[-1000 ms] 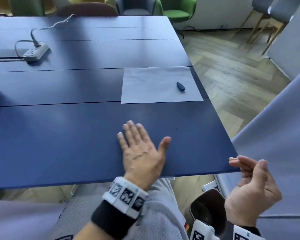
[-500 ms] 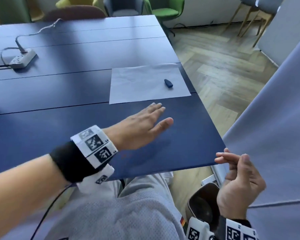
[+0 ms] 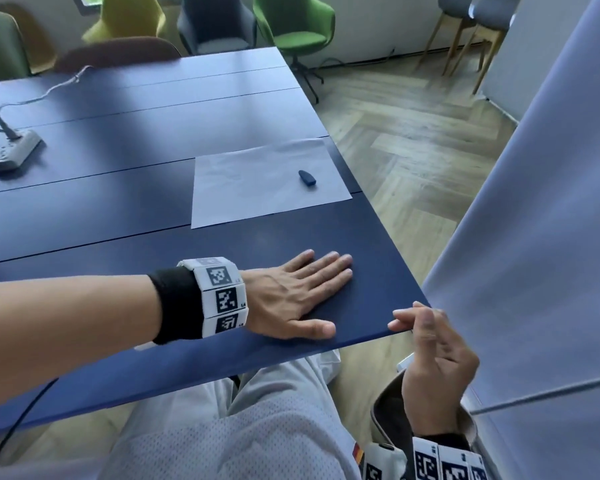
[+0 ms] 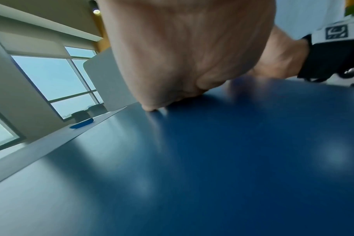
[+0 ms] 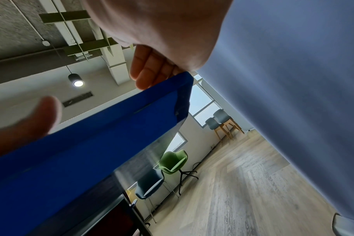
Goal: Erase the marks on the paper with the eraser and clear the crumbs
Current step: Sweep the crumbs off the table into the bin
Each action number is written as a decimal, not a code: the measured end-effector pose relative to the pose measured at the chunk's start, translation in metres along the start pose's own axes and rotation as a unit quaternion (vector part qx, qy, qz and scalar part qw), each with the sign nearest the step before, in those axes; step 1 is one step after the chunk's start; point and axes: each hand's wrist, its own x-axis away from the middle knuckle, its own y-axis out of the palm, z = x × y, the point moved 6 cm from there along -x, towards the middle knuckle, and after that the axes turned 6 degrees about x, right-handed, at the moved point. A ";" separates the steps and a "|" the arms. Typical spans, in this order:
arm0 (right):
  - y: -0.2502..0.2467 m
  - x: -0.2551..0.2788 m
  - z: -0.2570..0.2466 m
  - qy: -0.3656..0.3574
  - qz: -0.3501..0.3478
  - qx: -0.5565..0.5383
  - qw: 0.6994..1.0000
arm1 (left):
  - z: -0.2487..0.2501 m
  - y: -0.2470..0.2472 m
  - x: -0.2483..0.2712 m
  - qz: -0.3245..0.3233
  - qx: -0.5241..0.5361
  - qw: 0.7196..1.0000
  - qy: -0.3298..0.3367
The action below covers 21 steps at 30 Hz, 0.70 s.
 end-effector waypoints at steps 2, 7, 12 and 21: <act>0.000 0.000 -0.002 -0.003 -0.007 -0.002 1.000 | -0.003 -0.008 -0.002 0.007 0.019 1.000 0.015; -0.001 0.000 0.003 0.004 -0.009 -0.006 1.000 | -0.049 -0.026 -0.022 0.024 0.031 0.993 -0.107; -0.001 0.001 0.001 -0.010 -0.013 -0.011 1.000 | -0.006 -0.013 -0.019 0.000 -0.041 0.999 0.023; -0.003 0.000 0.002 -0.009 -0.018 -0.018 1.000 | -0.052 -0.031 -0.030 0.020 -0.018 0.996 -0.089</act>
